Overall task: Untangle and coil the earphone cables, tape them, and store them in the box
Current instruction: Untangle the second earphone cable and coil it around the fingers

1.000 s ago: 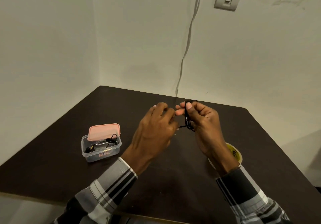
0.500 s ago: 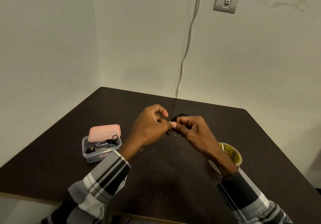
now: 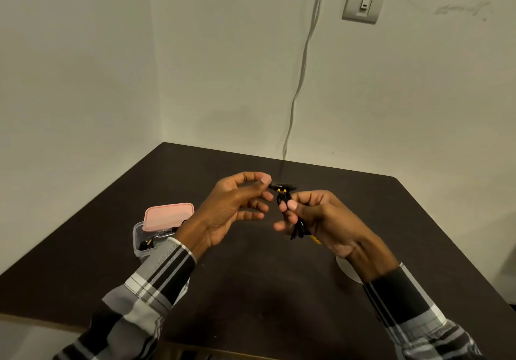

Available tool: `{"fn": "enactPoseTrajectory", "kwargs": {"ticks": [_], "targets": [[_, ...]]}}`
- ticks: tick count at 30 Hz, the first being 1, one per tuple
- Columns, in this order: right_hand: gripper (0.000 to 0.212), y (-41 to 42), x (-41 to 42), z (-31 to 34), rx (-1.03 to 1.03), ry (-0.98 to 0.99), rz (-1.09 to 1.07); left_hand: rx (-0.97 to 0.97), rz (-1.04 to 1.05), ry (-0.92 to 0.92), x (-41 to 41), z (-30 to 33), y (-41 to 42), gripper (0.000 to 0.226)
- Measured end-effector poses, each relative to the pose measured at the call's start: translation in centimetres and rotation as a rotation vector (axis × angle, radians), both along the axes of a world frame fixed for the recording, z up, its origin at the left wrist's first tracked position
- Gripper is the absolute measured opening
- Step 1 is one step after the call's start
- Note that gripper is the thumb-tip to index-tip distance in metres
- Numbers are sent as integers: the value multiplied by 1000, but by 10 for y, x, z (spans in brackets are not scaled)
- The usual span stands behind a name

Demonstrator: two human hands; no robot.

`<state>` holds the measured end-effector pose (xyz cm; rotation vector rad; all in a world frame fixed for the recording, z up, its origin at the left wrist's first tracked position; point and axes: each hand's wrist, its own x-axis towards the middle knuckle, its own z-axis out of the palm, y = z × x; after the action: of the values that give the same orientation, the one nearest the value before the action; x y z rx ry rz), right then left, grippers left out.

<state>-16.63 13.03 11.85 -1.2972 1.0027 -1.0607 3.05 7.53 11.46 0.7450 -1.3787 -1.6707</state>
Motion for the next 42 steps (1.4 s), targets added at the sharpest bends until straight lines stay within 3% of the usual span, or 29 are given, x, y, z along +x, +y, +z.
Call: {"fn": "enactPoseTrajectory", "kwargs": {"ticks": [5, 9, 12, 15, 27, 34, 42], "targets": [[15, -1, -8, 6, 134, -107, 108, -123, 124, -52, -3, -12, -2, 52], [18, -3, -11, 15, 147, -61, 208, -332, -128, -191, -6, -3, -4, 65], [20, -3, -11, 20, 147, -41, 222, -445, -201, -308, -13, 8, 1, 45], [15, -4, -15, 19, 149, -30, 202, -497, -125, -277, -16, 11, 4, 31], [24, -8, -16, 20, 60, 247, 11, -157, -74, -25, -25, -11, 3, 21], [19, -11, -9, 16, 43, 144, -81, 152, -91, 382, -39, -14, 6, 22], [16, -15, -9, 15, -3, 185, -168, 162, -110, 201, -35, -20, 1, 16]]}}
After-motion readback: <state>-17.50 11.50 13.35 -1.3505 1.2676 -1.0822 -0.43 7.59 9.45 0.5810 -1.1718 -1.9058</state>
